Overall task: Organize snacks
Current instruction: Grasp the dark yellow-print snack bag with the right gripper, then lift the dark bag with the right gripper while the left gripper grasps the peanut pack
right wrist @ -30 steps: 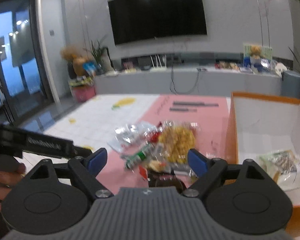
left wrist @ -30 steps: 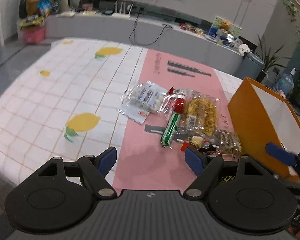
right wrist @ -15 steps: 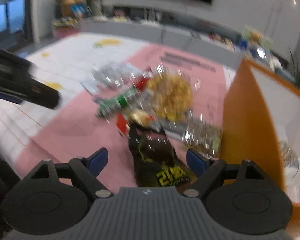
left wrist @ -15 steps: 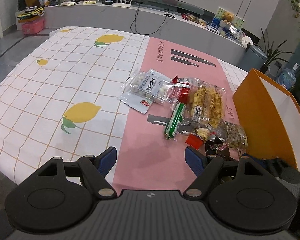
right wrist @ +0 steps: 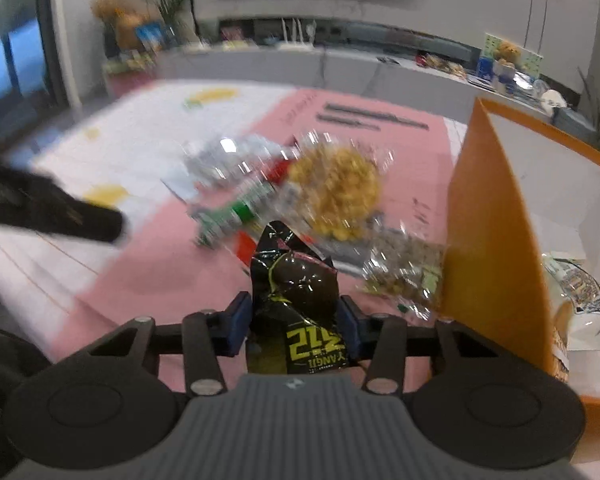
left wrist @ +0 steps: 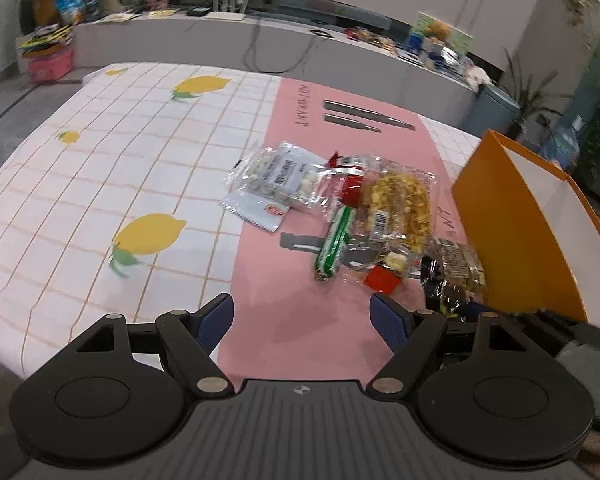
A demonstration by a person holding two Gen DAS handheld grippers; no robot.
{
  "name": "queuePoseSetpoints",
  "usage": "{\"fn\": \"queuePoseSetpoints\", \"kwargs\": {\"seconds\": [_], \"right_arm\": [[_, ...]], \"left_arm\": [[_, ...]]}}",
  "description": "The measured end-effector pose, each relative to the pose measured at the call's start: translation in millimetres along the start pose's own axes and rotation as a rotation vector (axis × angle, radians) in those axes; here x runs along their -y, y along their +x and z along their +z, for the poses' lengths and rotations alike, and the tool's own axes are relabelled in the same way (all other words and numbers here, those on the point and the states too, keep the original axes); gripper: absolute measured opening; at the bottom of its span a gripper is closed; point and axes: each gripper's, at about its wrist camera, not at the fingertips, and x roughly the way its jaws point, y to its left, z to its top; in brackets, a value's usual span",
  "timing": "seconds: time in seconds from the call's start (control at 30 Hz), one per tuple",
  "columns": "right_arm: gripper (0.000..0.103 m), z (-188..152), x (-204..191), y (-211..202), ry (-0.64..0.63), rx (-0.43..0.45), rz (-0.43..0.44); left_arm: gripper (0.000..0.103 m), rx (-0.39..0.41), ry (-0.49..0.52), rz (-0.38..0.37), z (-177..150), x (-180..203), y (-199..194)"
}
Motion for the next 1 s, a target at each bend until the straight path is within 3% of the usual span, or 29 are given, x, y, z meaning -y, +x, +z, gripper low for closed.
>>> {"fn": "queuePoseSetpoints", "kwargs": {"seconds": [0.17, 0.3, 0.37, 0.43, 0.67, 0.83, 1.0], "right_arm": [[0.046, 15.2, 25.1, -45.7, 0.113, 0.162, 0.091], [0.046, 21.9, 53.2, -78.7, 0.190, 0.299, 0.111], [0.046, 17.8, 63.4, -94.6, 0.189, 0.411, 0.140], [0.046, 17.4, 70.7, -105.9, 0.205, 0.469, 0.153], [0.046, 17.3, 74.7, -107.0, 0.219, 0.470, 0.131], [0.046, 18.6, 72.9, -107.6, 0.206, 0.460, 0.114], [0.046, 17.9, 74.5, -108.6, 0.221, 0.455, 0.111]], "left_arm": [[0.091, 0.045, 0.108, 0.014, 14.1, 13.4, 7.3], [0.091, 0.007, 0.159, -0.045, 24.5, 29.9, 30.3], [0.091, -0.006, 0.216, -0.016, 26.2, 42.7, 43.1], [0.091, -0.023, 0.257, 0.010, 26.4, 53.7, 55.7], [0.091, -0.046, 0.372, 0.022, 20.3, 83.2, 84.8], [0.091, -0.056, 0.398, 0.051, 15.2, 97.6, 97.0], [0.081, -0.020, 0.428, 0.072, 8.4, 104.9, 101.7]]}}
